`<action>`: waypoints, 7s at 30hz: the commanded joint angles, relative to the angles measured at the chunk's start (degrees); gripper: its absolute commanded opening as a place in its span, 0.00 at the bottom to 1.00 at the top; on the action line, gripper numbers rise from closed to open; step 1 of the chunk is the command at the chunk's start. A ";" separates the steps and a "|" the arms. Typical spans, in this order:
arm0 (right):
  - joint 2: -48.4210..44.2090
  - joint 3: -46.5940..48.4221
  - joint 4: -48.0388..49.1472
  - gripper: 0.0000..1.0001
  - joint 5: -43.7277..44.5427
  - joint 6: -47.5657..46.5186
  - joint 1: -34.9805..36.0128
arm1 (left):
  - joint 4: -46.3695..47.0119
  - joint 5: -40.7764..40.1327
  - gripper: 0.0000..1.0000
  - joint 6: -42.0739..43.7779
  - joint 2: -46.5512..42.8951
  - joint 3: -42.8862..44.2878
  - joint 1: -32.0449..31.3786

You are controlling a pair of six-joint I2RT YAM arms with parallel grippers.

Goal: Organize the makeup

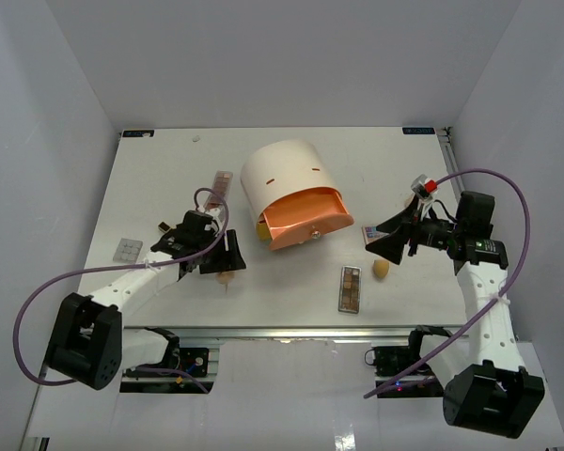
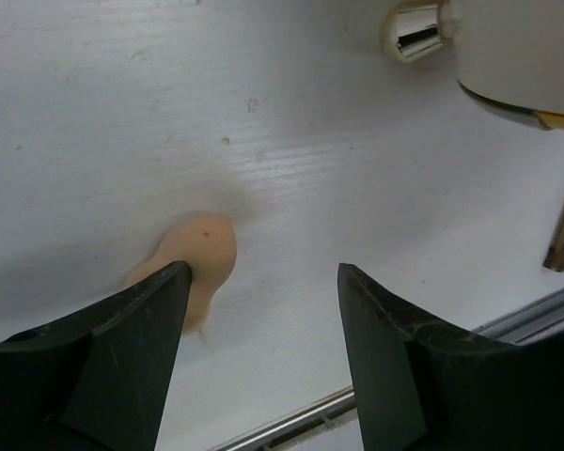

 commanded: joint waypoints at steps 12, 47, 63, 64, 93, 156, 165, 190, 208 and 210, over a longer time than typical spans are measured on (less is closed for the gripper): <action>-3.45 -8.35 8.19 0.94 -13.85 -4.51 -12.20 | -5.47 -21.28 0.64 0.66 11.38 7.09 -6.59; -7.54 -11.97 9.38 0.95 -16.53 -5.20 -23.01 | 4.52 1.41 0.00 -0.18 -1.07 38.71 -16.66; -7.28 -12.04 9.46 0.96 -16.64 -5.04 -23.32 | 1.01 -20.82 0.05 12.27 15.50 48.92 -30.15; -7.28 -12.04 9.46 0.96 -16.62 -5.04 -23.34 | 0.89 -21.70 0.07 12.56 15.90 49.10 -30.25; -8.08 -11.66 9.29 0.97 -11.67 -7.05 -23.78 | -0.66 -23.20 0.69 13.46 8.49 47.06 -31.09; 6.54 27.36 -10.29 0.17 25.37 -21.78 12.77 | 3.78 -38.32 0.85 11.75 -31.69 1.48 -20.90; 16.99 39.18 -3.04 0.20 29.61 -10.58 32.11 | 3.80 -39.03 0.85 11.66 -30.65 1.36 -20.81; 27.34 36.92 -3.64 0.46 39.34 -13.38 42.13 | 3.87 -38.20 0.85 11.92 -31.63 1.35 -20.28; 18.29 35.26 -5.71 0.74 33.01 -14.64 31.35 | 3.87 -37.36 0.85 11.93 -33.02 1.43 -20.30; 16.49 32.88 -5.34 0.74 33.31 -13.48 24.52 | 3.95 -36.99 0.85 11.93 -33.52 1.35 -20.28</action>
